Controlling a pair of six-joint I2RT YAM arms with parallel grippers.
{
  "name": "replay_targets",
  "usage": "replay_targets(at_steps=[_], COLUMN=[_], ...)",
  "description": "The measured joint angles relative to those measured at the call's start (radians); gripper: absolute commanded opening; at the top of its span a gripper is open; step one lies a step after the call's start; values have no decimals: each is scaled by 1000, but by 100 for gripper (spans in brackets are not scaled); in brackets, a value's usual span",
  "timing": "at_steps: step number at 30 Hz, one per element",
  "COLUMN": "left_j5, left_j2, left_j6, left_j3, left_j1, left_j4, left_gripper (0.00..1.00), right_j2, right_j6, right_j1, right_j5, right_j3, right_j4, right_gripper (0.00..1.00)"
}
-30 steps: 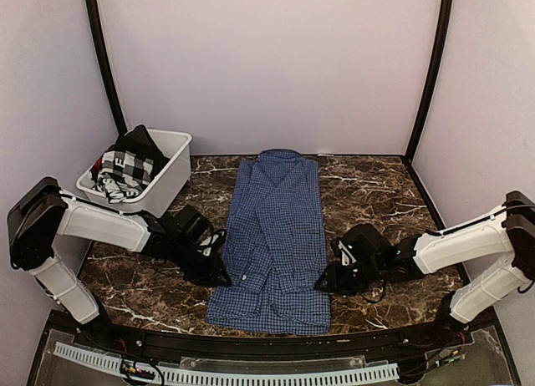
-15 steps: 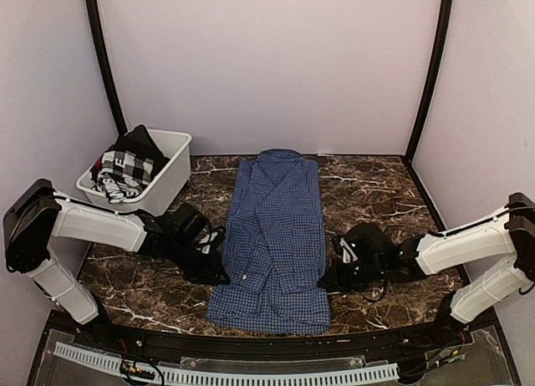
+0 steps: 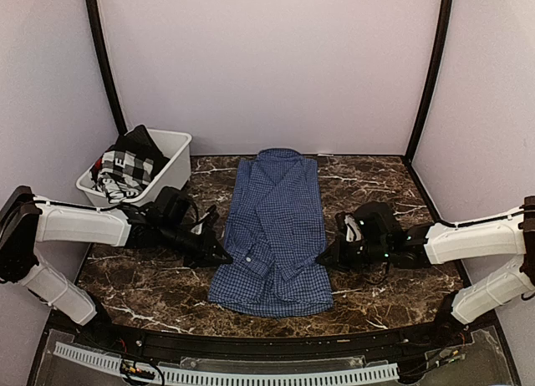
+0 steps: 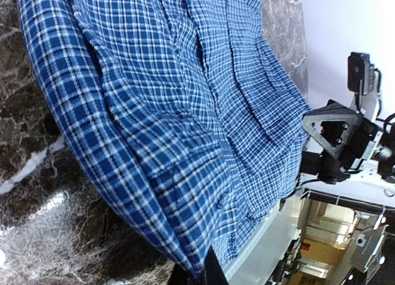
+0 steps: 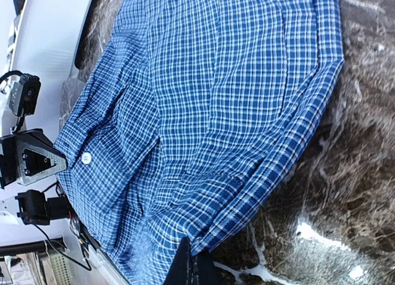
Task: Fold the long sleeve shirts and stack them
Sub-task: Pick up the rectangle-folded shirt from the center of the board, then fold the rectangle-folded shirt at the center of the board.
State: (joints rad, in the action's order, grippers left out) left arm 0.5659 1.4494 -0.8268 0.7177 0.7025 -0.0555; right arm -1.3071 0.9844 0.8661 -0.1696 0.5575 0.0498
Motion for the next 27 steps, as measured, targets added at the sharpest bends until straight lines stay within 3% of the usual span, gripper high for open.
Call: replay_targets(at_steps=[8, 17, 27], left_j5=[92, 103, 12], left_j2=[23, 280, 521], left_j6=[-107, -174, -123], left_j3=[-11, 184, 347], left_j1=[-116, -209, -241], left_j4=[173, 318, 325], left_gripper=[0, 0, 0], right_j2=[-42, -270, -565], right_j6=[-60, -133, -153], right_j1=[-111, -251, -325], right_j5=[-10, -38, -76], right_j3=[108, 283, 362], right_j4=[14, 95, 176], right_gripper=[0, 0, 0])
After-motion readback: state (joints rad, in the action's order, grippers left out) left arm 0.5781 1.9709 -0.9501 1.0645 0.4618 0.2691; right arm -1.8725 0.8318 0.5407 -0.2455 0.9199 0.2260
